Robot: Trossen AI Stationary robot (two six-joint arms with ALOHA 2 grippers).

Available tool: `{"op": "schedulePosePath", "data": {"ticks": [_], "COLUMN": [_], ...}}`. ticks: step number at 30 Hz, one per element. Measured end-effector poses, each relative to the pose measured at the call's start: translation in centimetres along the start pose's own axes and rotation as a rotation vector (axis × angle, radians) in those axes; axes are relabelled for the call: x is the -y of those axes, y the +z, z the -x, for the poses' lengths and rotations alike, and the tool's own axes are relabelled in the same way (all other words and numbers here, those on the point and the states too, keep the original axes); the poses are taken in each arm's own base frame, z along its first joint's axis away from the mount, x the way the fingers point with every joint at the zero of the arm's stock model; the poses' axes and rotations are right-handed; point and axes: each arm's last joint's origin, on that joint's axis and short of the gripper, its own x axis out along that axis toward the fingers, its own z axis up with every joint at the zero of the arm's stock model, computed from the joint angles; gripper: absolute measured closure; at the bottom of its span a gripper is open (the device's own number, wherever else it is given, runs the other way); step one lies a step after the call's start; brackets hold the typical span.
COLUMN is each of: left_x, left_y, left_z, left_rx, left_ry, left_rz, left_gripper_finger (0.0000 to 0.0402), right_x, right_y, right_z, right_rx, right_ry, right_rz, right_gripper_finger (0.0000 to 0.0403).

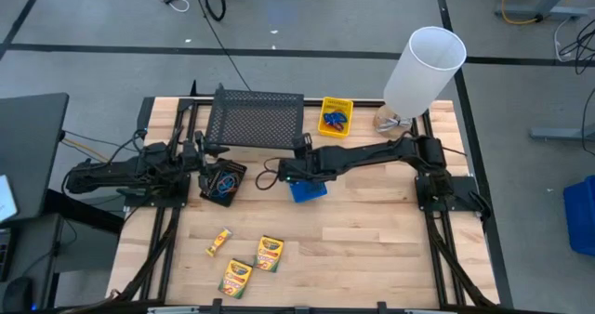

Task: Pick & Place Office Desk Supplies
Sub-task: Put the top large yellow crayon box into the blue bin

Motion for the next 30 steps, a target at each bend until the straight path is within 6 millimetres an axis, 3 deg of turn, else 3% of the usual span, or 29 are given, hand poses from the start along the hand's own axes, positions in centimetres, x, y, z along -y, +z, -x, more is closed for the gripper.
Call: {"op": "schedulePosePath", "data": {"ticks": [6, 13, 18, 23, 30], "left_x": [0.0, 0.0, 0.0, 0.1, 0.2], "left_y": [-0.1, -0.2, -0.2, -0.4, -2.0], "left_z": [0.0, 0.0, 0.0, 0.0, -0.3], "left_rx": [-0.007, -0.017, -0.025, -0.038, -0.072], "left_ry": [0.0, 0.0, -0.009, -0.032, -0.033], "left_rz": [0.002, 0.018, 0.076, 0.115, 0.158], "left_gripper_finger": [0.0208, 0.0208, 0.0208, 0.0208, 0.0208], "right_x": [-0.3, -1.1, -2.2, -3.6, -7.9], "right_y": [1.5, 2.3, 3.3, 4.7, 6.7], "right_z": [3.2, 6.0, 6.6, 7.2, 3.8], "right_rx": [0.097, 0.308, 0.449, 0.578, 0.51], "right_ry": [0.05, 0.39, 0.659, 0.804, 0.934], "right_rz": [-0.011, -0.073, -0.163, -0.251, -0.305], "right_gripper_finger": [0.0196, 0.0209, 0.0215, 0.0215, 0.0215]}}
